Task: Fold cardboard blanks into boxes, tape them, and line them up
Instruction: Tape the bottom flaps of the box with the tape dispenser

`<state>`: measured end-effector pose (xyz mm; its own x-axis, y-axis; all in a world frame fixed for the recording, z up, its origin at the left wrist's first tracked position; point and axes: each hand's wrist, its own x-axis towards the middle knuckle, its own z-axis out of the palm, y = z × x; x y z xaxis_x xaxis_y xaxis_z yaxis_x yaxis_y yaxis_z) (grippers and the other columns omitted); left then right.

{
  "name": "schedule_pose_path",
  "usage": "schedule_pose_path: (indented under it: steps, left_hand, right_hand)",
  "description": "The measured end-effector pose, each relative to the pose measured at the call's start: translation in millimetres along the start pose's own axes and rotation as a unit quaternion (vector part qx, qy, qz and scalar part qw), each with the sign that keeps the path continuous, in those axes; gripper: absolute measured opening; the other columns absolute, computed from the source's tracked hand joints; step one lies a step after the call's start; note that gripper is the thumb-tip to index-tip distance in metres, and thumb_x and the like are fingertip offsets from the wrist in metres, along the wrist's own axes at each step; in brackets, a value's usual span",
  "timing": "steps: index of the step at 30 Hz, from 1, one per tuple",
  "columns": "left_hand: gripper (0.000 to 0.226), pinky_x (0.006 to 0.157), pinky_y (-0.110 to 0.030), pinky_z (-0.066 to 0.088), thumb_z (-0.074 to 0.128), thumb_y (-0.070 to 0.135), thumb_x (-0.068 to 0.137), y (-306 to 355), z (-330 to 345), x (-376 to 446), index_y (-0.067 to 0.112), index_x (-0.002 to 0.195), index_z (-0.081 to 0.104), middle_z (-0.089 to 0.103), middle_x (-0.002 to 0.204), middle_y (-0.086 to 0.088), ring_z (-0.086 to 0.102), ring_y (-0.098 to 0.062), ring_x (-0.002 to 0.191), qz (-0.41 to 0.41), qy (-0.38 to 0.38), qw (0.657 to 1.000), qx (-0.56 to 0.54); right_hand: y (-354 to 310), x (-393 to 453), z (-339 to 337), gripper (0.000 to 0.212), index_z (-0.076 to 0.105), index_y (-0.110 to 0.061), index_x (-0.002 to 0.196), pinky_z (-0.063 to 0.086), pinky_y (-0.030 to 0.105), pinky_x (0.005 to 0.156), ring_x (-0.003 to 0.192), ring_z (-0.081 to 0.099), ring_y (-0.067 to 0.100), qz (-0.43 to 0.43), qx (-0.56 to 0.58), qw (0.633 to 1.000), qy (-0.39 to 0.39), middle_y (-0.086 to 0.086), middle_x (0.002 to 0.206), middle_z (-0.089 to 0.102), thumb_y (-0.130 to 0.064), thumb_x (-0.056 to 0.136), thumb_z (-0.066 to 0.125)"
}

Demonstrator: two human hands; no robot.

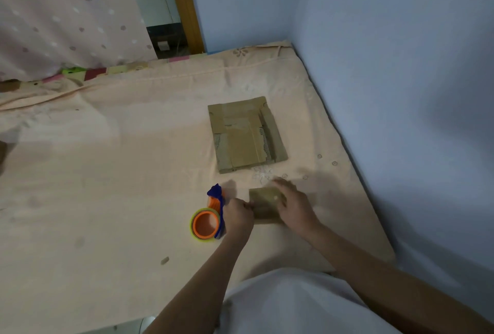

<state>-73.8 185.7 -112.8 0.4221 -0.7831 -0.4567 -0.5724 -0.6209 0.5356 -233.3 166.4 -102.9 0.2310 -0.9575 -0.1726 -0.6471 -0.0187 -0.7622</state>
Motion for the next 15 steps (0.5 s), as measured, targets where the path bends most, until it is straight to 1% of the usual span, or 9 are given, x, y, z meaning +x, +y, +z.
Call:
schedule_pose_path:
  steps: [1, 2, 3, 5, 7, 9, 10, 12, 15]
  left_hand:
    - [0.031, 0.051, -0.03, 0.037, 0.059, 0.018, 0.097, 0.0, -1.1, 0.5, 0.005, 0.069, 0.061, 0.055, 0.06, -0.003, 0.052, -0.02, 0.059, -0.003, -0.01, 1.0, -0.003]
    - [0.032, 0.049, -0.029, 0.037, 0.058, 0.022, 0.098, 0.5, -2.1, 0.4, 0.004, 0.072, 0.062, 0.055, 0.06, -0.003, 0.052, -0.018, 0.058, -0.008, -0.022, 1.0, -0.004]
    - [0.033, 0.048, -0.029, 0.038, 0.058, 0.025, 0.099, 1.5, -2.5, 0.8, 0.003, 0.075, 0.064, 0.056, 0.061, -0.003, 0.052, -0.017, 0.058, -0.009, -0.031, 0.999, -0.001]
    - [0.036, 0.053, -0.031, 0.043, 0.056, 0.031, 0.098, 5.1, -2.9, 2.2, 0.001, 0.083, 0.067, 0.06, 0.066, -0.005, 0.055, -0.019, 0.06, -0.003, -0.048, 0.999, 0.012]
    - [0.046, 0.054, -0.031, 0.043, 0.06, 0.044, 0.094, 11.9, -3.8, 4.6, -0.001, 0.084, 0.064, 0.06, 0.069, -0.007, 0.057, -0.022, 0.064, 0.006, -0.062, 0.998, 0.024]
    - [0.055, 0.052, -0.029, 0.039, 0.066, 0.059, 0.085, 19.8, -5.8, 6.5, 0.006, 0.074, 0.054, 0.057, 0.067, -0.005, 0.057, -0.022, 0.066, -0.001, -0.065, 0.998, 0.02]
    - [0.057, 0.051, -0.028, 0.038, 0.069, 0.062, 0.081, 22.9, -6.4, 6.8, 0.01, 0.071, 0.048, 0.056, 0.067, -0.003, 0.056, -0.02, 0.066, -0.009, -0.064, 0.998, 0.019]
    - [0.057, 0.052, -0.028, 0.041, 0.073, 0.063, 0.077, 26.0, -6.0, 6.3, 0.013, 0.073, 0.045, 0.056, 0.072, -0.003, 0.058, -0.02, 0.07, -0.019, -0.057, 0.998, 0.035]
    - [0.055, 0.053, -0.03, 0.044, 0.077, 0.059, 0.075, 22.0, -1.9, 9.5, 0.011, 0.081, 0.051, 0.062, 0.08, -0.006, 0.062, -0.022, 0.074, -0.03, -0.042, 0.998, 0.047]
  right_hand:
    - [3.1, -0.2, -5.5, 0.048, 0.048, -0.011, 0.146, 0.039, 0.031, 0.112, 0.132, 0.052, 0.027, 0.042, -0.008, 0.997, 0.066, 0.008, 0.147, 0.052, -0.01, 0.099, 0.057]
    - [7.1, 0.7, -10.1, 0.048, 0.047, -0.007, 0.145, 0.043, 0.034, 0.107, 0.128, 0.055, 0.03, 0.097, -0.023, 0.991, 0.09, 0.011, 0.143, 0.056, -0.017, 0.099, 0.058]
    - [11.8, 2.9, -11.9, 0.05, 0.049, -0.004, 0.142, 0.045, 0.034, 0.102, 0.124, 0.057, 0.032, 0.162, -0.04, 0.983, 0.074, 0.014, 0.137, 0.059, -0.027, 0.098, 0.061]
    - [18.3, 6.8, -6.9, 0.056, 0.061, -0.002, 0.124, 0.05, 0.033, 0.087, 0.112, 0.063, 0.033, 0.26, -0.04, 0.965, 0.012, 0.016, 0.119, 0.068, -0.046, 0.091, 0.068]
    - [18.0, 9.8, -3.5, 0.061, 0.066, -0.003, 0.11, 0.046, 0.029, 0.073, 0.103, 0.066, 0.033, 0.289, -0.026, 0.957, 0.01, 0.014, 0.107, 0.071, -0.058, 0.084, 0.071]
    - [16.5, 15.6, -5.4, 0.066, 0.066, -0.003, 0.106, 0.042, 0.028, 0.069, 0.098, 0.066, 0.031, 0.288, -0.036, 0.957, 0.021, 0.013, 0.102, 0.07, -0.064, 0.08, 0.071]
    - [16.6, 18.4, -7.5, 0.067, 0.065, -0.004, 0.104, 0.041, 0.028, 0.068, 0.096, 0.066, 0.031, 0.289, -0.041, 0.956, 0.022, 0.012, 0.1, 0.07, -0.065, 0.079, 0.071]
    - [18.2, 22.4, -11.6, 0.066, 0.064, -0.005, 0.101, 0.041, 0.028, 0.066, 0.095, 0.066, 0.029, 0.303, -0.039, 0.952, 0.014, 0.01, 0.098, 0.068, -0.066, 0.076, 0.074]
    - [23.5, 25.3, -16.9, 0.061, 0.065, -0.005, 0.095, 0.042, 0.028, 0.064, 0.09, 0.066, 0.028, 0.321, -0.018, 0.947, 0.002, 0.008, 0.093, 0.068, -0.062, 0.074, 0.078]
